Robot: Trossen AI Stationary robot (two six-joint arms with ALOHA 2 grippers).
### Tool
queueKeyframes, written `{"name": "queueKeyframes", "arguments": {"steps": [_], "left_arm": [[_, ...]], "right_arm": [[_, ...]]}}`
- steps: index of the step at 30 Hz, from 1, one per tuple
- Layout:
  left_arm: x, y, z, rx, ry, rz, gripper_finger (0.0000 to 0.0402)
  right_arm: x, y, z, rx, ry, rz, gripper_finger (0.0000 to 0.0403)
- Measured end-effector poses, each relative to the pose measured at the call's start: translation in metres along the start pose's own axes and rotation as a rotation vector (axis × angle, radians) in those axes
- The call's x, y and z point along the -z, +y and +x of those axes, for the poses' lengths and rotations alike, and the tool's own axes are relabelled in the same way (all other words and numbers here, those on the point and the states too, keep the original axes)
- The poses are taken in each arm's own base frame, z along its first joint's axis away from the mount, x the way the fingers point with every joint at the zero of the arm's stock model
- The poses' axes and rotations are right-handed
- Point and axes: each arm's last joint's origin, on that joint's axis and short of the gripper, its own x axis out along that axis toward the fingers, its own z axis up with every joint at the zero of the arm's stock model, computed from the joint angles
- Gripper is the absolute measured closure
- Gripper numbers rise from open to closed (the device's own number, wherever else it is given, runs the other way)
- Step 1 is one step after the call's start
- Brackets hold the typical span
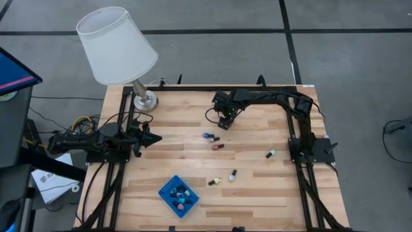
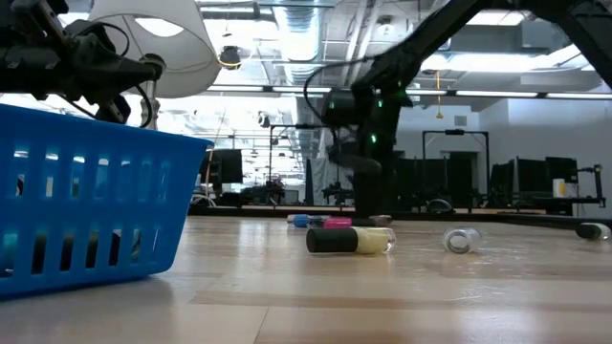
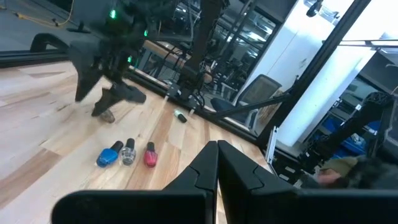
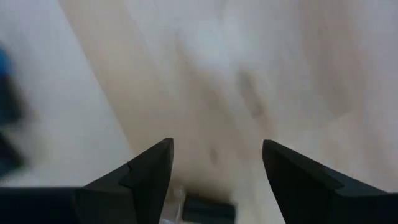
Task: Pick & Place Nail Polish
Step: Put the brown nail polish bottle in the blue bin
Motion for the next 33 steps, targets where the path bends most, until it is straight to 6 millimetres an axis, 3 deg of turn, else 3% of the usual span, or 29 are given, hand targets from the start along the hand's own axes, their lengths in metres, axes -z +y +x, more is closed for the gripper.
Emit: {"name": "queueKeyframes", "arguments": {"steps": [4, 10, 13, 22, 33], "left_arm": [[0.000, 0.000, 0.000, 0.000, 0.000, 0.000, 0.0401], [0.000, 0.000, 0.000, 0.000, 0.000, 0.000, 0.0401], [0.000, 0.000, 0.000, -0.001, 0.001, 0.000, 0.0401], [0.000, 0.000, 0.000, 0.000, 0.001, 0.000, 0.0401], [0.000, 0.000, 0.000, 0.000, 0.001, 0.000, 0.0401]], "right_arm": [[-0.007, -0.010, -0.044, 0.009, -0.101, 0.058, 0.0163], [0.015, -0.023, -0.071, 0.053, 0.019, 0.531, 0.0164], [0.019, -0.022, -0.065, 0.089, 0.058, 0.675, 0.0164], [0.013, -0.013, -0.053, 0.066, 0.020, 0.864, 0.0164], [0.012, -0.007, -0.051, 0.070, 0.010, 0.956, 0.0164]]}}
